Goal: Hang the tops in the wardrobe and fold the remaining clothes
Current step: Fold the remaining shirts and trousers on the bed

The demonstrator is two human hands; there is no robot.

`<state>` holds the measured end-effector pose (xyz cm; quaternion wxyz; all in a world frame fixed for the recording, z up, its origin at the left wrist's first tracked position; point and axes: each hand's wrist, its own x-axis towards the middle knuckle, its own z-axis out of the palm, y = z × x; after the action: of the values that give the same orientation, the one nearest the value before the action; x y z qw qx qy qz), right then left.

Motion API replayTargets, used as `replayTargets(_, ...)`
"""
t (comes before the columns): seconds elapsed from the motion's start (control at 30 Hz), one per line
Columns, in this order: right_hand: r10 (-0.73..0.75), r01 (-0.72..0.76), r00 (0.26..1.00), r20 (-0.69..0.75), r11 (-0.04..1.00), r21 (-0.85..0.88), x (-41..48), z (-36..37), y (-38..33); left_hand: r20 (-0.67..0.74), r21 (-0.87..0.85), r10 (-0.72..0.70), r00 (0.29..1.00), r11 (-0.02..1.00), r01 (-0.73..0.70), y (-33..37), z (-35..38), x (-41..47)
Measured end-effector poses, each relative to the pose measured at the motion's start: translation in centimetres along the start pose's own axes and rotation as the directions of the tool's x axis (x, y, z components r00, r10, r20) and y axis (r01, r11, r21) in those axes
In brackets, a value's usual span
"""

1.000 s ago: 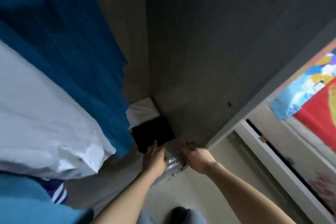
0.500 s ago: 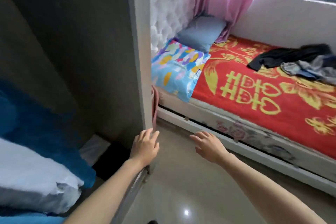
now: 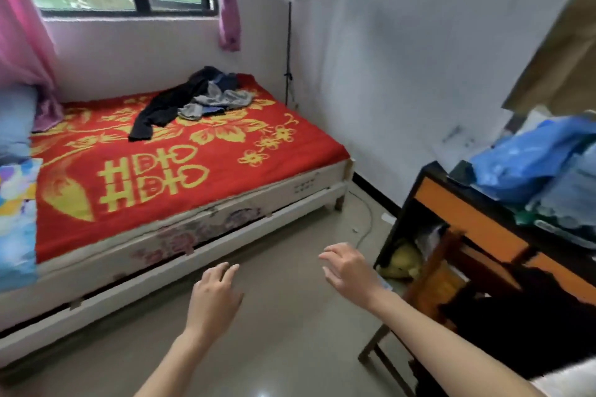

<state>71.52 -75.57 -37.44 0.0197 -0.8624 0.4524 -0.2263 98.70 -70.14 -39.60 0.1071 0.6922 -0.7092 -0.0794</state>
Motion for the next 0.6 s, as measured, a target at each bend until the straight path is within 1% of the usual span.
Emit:
replayTargets(0.07,0.088,-0.091,0.993,-0.074,0.995,-0.045,-4.2,-3.4,4.3,0.034,-0.025,0.132,0.991,0.991,-0.131,6.7,2.0,2.0)
replayTargets(0.13,0.173,-0.190,0.972,-0.156,0.977,-0.098,-7.4,-6.6,6.9,0.036,-0.033,0.248,0.968,0.969,-0.247,12.2,3.5,3.2)
replayTargets(0.23,0.268,-0.336,0.912,-0.312,0.922,-0.191,-12.5,-11.0,9.6,0.056,-0.043,0.411,0.910,0.911,-0.409,20.2,4.8,4.3)
replayTargets(0.3,0.308,-0.412,0.875,-0.374,0.879,-0.239,-14.8,-13.1,10.5,0.046,-0.028,0.499,0.866,0.867,-0.498,23.8,5.1,4.8)
replayTargets(0.33,0.348,-0.473,0.845,-0.406,0.840,-0.265,-16.4,-14.3,11.3,0.056,-0.025,0.553,0.831,0.833,-0.553,26.3,5.1,5.1)
replayTargets(0.43,0.480,-0.630,0.766,-0.428,0.693,-0.351,-20.2,-16.8,12.7,0.009,-0.031,0.692,0.722,0.722,-0.691,31.7,5.1,5.5)
replayTargets(0.5,0.607,-0.723,0.691,-0.392,0.571,-0.390,-22.5,-17.9,13.3,0.043,-0.058,0.744,0.667,0.668,-0.742,34.9,4.9,5.6)
replayTargets(0.53,0.667,-0.761,0.644,-0.374,0.511,-0.399,-23.9,-18.2,13.4,0.054,-0.082,0.778,0.626,0.628,-0.774,36.4,5.1,5.5)
replayTargets(0.6,0.757,-0.800,0.573,-0.314,0.433,-0.415,-25.8,-18.3,13.4,0.078,-0.099,0.827,0.557,0.562,-0.821,38.9,5.5,5.1)
